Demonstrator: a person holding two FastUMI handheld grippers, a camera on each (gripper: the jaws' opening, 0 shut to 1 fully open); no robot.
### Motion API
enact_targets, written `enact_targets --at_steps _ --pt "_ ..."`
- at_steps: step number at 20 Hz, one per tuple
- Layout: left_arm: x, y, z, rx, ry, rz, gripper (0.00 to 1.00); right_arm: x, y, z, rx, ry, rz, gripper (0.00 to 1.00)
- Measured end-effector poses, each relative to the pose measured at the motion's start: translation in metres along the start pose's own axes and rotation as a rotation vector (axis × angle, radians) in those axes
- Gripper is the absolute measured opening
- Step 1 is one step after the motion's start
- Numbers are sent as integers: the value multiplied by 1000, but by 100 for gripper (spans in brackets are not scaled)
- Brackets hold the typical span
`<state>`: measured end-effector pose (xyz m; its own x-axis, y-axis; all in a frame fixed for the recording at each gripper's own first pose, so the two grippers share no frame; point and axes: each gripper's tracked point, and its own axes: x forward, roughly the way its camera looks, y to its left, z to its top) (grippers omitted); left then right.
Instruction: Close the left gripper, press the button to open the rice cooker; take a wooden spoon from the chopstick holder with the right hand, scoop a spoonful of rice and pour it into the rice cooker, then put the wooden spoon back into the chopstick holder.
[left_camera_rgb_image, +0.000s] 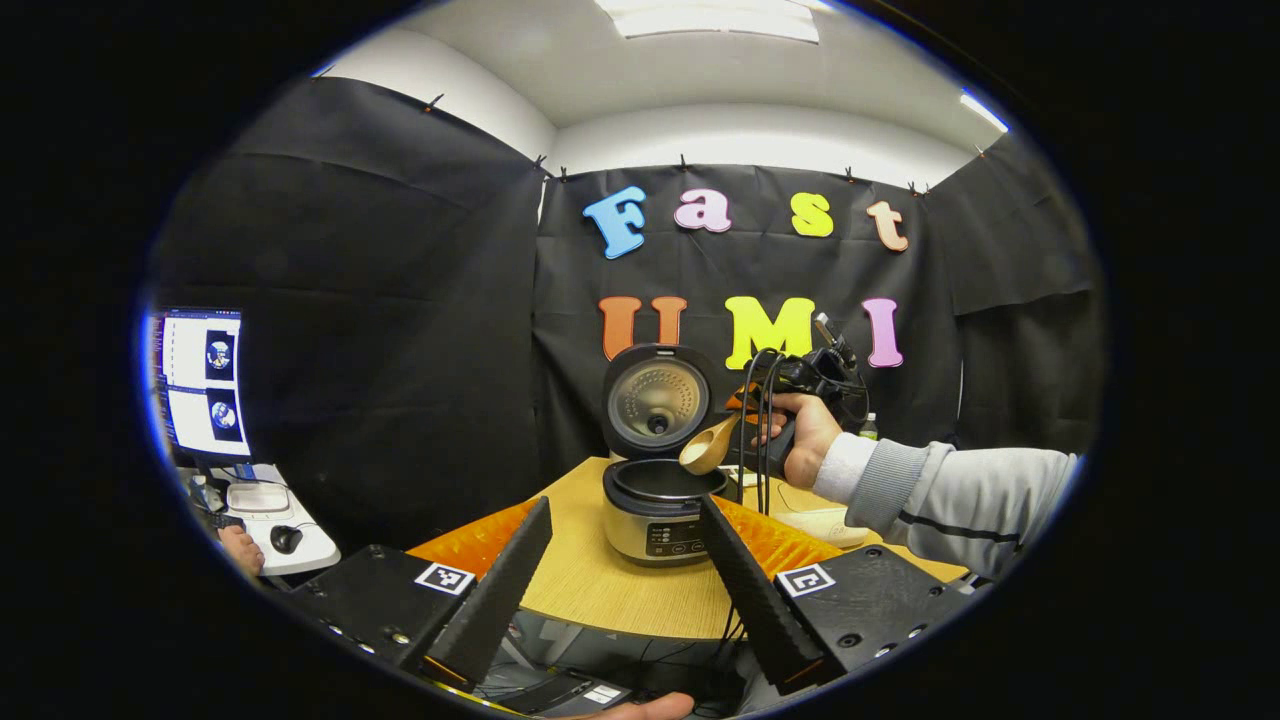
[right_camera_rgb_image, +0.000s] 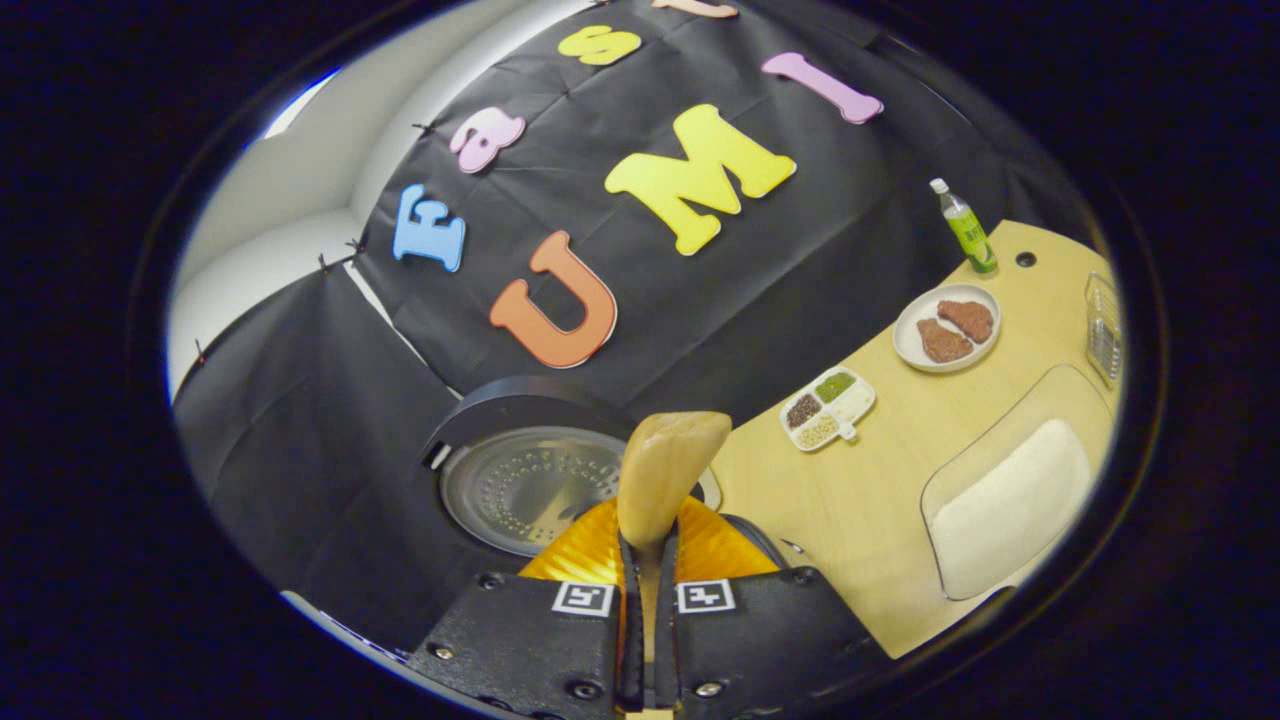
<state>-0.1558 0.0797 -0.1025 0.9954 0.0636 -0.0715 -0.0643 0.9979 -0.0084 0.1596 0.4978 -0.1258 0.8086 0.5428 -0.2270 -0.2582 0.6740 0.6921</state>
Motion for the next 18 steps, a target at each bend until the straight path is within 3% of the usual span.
enact_targets --at_steps 10,18 --pt "-6 5 -1 -22 -6 11 94 -6 -4 3 -256 -30 -37 10" --pt "-3 8 -13 -24 21 15 94 -12 20 3 -549 -100 1 10"
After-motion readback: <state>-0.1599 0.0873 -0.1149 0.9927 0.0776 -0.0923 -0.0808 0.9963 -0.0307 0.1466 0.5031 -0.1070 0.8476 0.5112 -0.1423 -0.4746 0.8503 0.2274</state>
